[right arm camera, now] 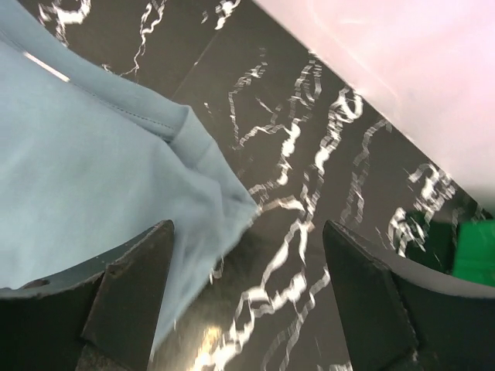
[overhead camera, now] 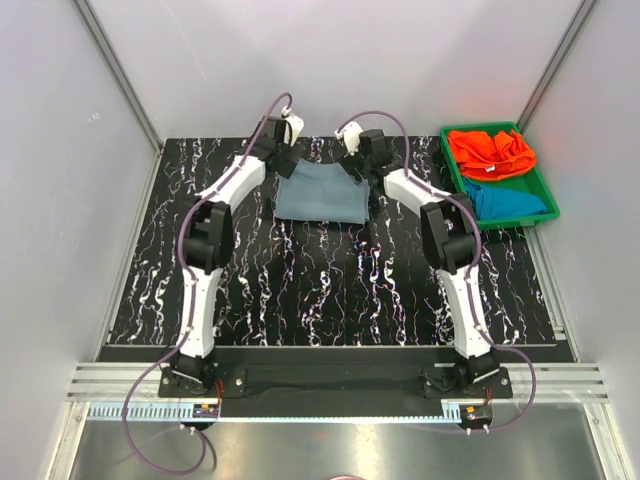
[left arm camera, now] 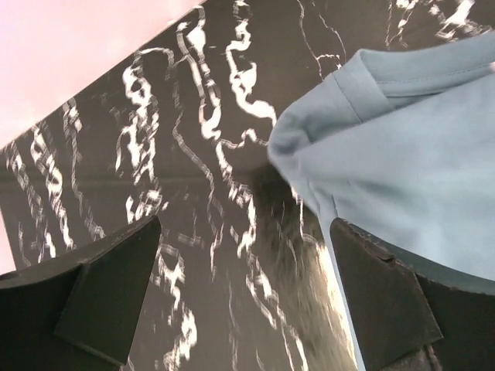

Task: Fold and stack the t-shirts
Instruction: Fold the tshirt, then neatly place the folded tshirt to the corner

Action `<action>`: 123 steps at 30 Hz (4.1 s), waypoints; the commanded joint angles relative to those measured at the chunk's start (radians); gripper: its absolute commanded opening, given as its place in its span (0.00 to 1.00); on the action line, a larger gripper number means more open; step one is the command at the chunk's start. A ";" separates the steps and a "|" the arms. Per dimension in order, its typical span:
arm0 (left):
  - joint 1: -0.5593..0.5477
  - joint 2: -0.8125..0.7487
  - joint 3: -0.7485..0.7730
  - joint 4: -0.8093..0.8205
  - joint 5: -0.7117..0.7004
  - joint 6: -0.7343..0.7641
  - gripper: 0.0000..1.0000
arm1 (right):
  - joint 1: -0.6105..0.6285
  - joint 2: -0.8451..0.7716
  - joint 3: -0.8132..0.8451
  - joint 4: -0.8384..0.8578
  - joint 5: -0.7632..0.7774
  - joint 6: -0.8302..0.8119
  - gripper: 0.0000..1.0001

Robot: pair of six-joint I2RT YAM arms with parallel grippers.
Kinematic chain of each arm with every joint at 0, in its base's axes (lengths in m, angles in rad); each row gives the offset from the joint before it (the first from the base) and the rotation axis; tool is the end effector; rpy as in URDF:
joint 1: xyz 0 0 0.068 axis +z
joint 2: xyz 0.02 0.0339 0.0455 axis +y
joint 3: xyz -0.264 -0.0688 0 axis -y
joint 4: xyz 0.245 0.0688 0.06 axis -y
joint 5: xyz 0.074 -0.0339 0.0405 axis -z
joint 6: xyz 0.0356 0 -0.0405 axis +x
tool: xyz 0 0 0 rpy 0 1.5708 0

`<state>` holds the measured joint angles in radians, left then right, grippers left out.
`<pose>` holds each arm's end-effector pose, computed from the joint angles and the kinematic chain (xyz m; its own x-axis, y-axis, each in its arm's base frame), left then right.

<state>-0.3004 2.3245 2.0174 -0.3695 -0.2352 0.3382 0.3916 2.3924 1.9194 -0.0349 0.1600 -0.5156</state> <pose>0.5154 -0.1510 0.2211 -0.5263 0.5008 -0.6871 0.3062 0.8655 0.3963 0.5143 0.2062 0.1820 -0.2688 -0.6376 -0.7220 -0.4375 0.7486 -0.4982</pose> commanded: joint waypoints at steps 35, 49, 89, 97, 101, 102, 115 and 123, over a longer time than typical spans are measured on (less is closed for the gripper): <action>0.191 -0.120 -0.057 -0.243 0.841 -0.504 0.93 | -0.039 0.185 0.368 -0.675 -0.835 0.594 0.76; 0.191 -0.309 -0.286 -0.252 0.850 -0.515 0.93 | -0.031 -0.058 -0.112 -0.836 -0.907 0.453 0.74; 0.056 0.075 -0.192 -0.103 1.166 -0.683 0.40 | -0.034 -0.113 -0.057 -0.859 -0.846 0.420 0.76; 0.113 -0.002 -0.218 -0.155 1.097 -0.648 0.06 | -0.036 -0.119 -0.037 -0.862 -0.841 0.408 0.76; 0.145 -0.036 -0.177 -0.213 1.009 -0.579 0.00 | -0.037 -0.147 -0.028 -0.856 -0.841 0.401 0.76; 0.152 -0.042 -0.171 -0.220 0.996 -0.570 0.00 | -0.036 -0.165 -0.023 -0.856 -0.841 0.394 0.76; 0.273 -0.152 -0.187 -0.336 0.823 -0.450 0.00 | -0.103 -0.397 0.020 -0.801 -0.758 0.419 0.79; 0.379 -0.157 -0.126 -0.436 0.715 -0.344 0.00 | -0.126 -0.486 -0.048 -0.798 -0.767 0.434 0.79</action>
<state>0.0368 2.2127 1.8301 -0.7555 0.5541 -0.0757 0.2615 1.9621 1.9003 -0.8425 -0.6174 -0.0898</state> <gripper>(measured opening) 0.176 0.795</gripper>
